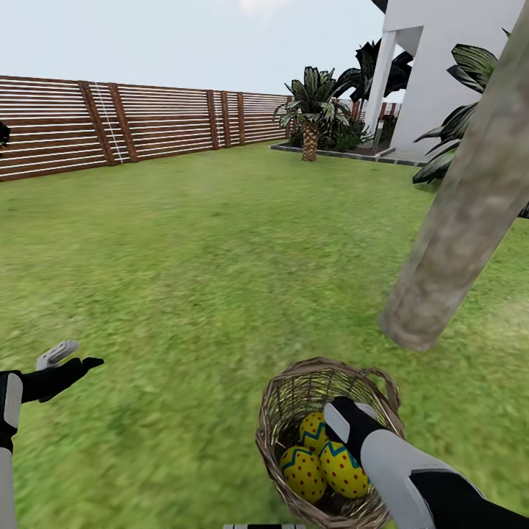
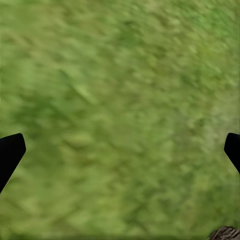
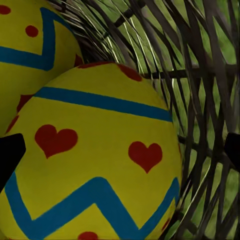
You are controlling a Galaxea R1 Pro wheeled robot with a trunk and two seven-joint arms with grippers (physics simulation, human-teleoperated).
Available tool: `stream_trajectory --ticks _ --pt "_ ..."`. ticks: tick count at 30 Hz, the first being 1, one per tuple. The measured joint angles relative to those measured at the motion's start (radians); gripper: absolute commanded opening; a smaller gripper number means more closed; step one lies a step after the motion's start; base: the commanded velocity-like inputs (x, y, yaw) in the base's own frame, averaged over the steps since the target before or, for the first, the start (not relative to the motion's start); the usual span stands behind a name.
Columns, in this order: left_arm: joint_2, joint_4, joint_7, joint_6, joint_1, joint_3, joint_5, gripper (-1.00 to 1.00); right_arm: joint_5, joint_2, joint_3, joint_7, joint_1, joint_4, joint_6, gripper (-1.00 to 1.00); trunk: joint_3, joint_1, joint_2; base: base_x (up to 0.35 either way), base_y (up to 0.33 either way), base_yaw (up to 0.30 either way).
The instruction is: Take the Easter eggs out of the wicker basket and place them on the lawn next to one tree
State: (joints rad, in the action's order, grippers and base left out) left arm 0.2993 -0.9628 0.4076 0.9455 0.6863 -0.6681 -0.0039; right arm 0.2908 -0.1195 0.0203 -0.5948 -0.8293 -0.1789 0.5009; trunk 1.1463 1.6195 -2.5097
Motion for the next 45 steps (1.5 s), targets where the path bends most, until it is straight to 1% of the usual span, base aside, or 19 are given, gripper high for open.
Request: stream_trajectory --ticks 9,28,30,35,39,44,45 --pt "0.0 0.0 0.0 0.0 0.0 0.0 0.0 1.0 0.001 -0.001 0.003 -0.012 0.0 0.0 0.001 1.0 0.0 0.0 0.0 0.0 0.0 0.0" --pt "0.0 0.0 0.0 0.0 0.0 0.0 0.0 1.0 0.007 -0.001 0.004 -0.001 0.0 0.0 -0.001 1.0 0.0 0.0 0.0 0.0 0.0 0.0" --pt "0.0 0.0 0.0 0.0 0.0 0.0 0.0 1.0 0.01 -0.001 0.004 0.008 0.0 0.0 -0.001 1.0 0.0 0.0 0.0 0.0 0.0 0.0" --pt "0.0 0.0 0.0 0.0 0.0 0.001 0.0 1.0 0.011 -0.001 0.004 0.058 0.0 0.0 -0.001 1.0 0.0 0.0 0.0 0.0 0.0 0.0" --pt "0.0 0.0 0.0 0.0 0.0 0.0 0.0 1.0 0.011 0.0 0.01 0.068 0.0 0.0 -0.001 1.0 0.0 0.0 0.0 0.0 0.0 0.0" --pt "0.0 0.0 0.0 0.0 0.0 0.0 0.0 1.0 0.011 0.001 0.026 0.07 0.001 0.0 -0.001 1.0 0.019 0.002 -0.001 0.0 0.0 0.0" --pt "0.0 0.0 0.0 0.0 0.0 0.0 0.0 1.0 0.011 0.001 0.026 0.07 0.001 0.0 -0.001 1.0 0.019 0.002 -0.001 0.0 0.0 0.0"
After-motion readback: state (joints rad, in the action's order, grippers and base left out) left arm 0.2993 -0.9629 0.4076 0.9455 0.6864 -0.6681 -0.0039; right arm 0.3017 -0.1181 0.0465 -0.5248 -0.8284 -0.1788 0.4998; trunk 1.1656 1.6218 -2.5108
